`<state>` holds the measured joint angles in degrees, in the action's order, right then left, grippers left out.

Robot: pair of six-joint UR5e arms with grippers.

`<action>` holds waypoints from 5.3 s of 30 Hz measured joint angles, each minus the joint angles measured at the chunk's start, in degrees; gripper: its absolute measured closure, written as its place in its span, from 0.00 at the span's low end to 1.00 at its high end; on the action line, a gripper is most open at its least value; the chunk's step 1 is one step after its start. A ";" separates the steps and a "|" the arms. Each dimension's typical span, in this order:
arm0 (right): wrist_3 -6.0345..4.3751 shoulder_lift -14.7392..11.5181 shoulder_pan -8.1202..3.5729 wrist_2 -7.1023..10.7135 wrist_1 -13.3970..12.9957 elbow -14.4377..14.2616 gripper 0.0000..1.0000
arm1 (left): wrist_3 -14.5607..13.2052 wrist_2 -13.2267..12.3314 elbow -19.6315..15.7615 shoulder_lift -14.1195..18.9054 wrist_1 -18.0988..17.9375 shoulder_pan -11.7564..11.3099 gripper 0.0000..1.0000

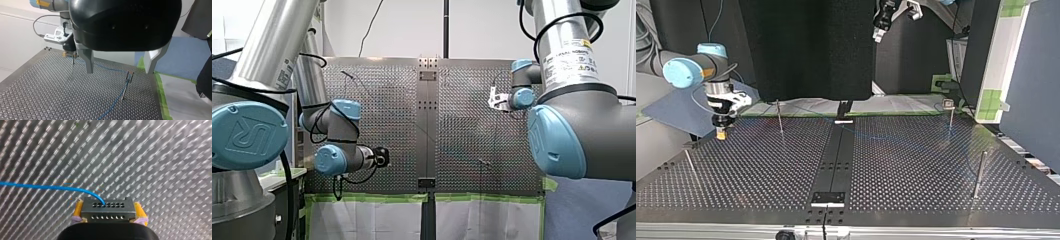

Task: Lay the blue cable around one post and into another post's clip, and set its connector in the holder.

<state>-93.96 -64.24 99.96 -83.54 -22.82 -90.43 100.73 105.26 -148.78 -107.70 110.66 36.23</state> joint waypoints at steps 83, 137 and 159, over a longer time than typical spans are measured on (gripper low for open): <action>1.33 -0.33 -10.96 9.71 7.82 5.43 1.00 | -0.61 0.03 1.23 0.00 4.50 -2.67 0.00; 1.68 3.63 -14.19 22.26 3.73 9.24 1.00 | -0.71 0.25 1.23 0.00 6.51 -4.02 0.00; 1.71 3.79 -14.47 23.03 2.99 9.26 1.00 | -0.72 0.27 1.23 0.00 6.44 -4.04 0.00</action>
<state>-92.26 -60.45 85.48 -60.51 -19.83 -81.17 100.02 105.53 -147.55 -107.69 117.10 32.19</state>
